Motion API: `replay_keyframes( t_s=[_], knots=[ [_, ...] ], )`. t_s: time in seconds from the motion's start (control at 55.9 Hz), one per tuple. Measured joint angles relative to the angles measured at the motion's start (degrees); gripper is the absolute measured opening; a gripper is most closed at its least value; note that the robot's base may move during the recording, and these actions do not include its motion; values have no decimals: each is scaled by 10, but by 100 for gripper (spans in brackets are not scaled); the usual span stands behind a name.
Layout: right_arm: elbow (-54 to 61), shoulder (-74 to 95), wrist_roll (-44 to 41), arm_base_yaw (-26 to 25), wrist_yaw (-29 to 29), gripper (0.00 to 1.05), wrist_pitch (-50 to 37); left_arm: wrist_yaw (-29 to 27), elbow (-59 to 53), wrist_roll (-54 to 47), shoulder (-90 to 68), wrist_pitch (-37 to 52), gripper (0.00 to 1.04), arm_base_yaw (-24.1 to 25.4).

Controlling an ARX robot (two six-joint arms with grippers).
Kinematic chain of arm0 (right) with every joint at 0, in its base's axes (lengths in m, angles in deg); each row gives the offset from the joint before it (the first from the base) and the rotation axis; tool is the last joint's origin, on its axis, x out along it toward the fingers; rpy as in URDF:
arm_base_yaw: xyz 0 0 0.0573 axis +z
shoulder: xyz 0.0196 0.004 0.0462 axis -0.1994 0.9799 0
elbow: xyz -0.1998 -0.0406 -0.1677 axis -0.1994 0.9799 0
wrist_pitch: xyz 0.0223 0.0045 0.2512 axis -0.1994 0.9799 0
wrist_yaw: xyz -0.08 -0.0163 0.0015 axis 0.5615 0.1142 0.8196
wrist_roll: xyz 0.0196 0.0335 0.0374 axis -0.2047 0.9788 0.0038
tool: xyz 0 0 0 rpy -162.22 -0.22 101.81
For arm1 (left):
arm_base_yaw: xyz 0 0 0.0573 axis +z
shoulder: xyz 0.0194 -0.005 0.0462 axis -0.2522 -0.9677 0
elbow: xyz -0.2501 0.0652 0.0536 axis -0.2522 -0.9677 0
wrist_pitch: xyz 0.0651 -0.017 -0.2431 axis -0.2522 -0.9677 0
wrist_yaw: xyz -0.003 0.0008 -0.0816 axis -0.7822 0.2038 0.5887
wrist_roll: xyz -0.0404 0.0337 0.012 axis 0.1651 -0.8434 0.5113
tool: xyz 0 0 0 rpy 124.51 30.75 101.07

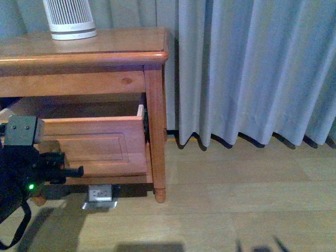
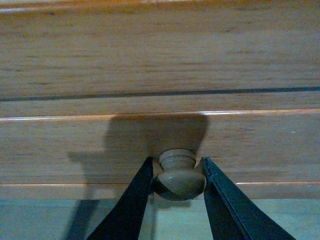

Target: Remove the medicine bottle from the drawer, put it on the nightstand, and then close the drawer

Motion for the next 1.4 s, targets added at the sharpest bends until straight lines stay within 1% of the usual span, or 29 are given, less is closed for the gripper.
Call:
replay_keyframes(
  t_s=[0.143,0.233,0.268,0.34,0.394,0.465,0.519,0.555,0.608,0.698,0.769,0.877,1.002,1.127,1.288,1.36,1.395],
  knots=[
    [0,0,0,0,0,98,0,-10,-69,-2,29,19,25,-9],
    [0,0,0,0,0,98,0,-12,-93,-7,40,18,25,-11],
    [0,0,0,0,0,98,0,-12,-96,-7,43,15,27,-11],
    [0,0,0,0,0,98,0,-13,-100,-7,49,3,40,-11],
    [0,0,0,0,0,98,0,-12,-104,-8,51,-4,48,-12],
    [0,0,0,0,0,98,0,5,-119,-12,58,-24,62,-16],
    [0,0,0,0,0,98,0,12,-127,-13,67,-38,69,-17],
    [0,0,0,0,0,98,0,12,-136,-15,80,-48,76,-19],
    [0,0,0,0,0,98,0,12,-145,-15,98,-59,83,-18],
    [0,0,0,0,0,98,0,10,-167,-15,169,-101,99,-10],
    [0,0,0,0,0,98,0,12,-183,-12,240,-150,97,-2],
    [0,0,0,0,0,98,0,18,-203,-17,354,-217,98,5],
    [0,0,0,0,0,98,0,6,-217,-33,539,-341,98,7],
    [0,0,0,0,0,98,0,-34,-229,-47,715,-458,98,2],
    [0,0,0,0,0,98,0,-94,-264,-51,934,-611,98,-41],
    [0,0,0,0,0,98,0,-141,-289,-38,1077,-723,98,-59],
    [0,0,0,0,0,98,0,-147,-296,-31,1119,-757,98,-59]
  ],
)
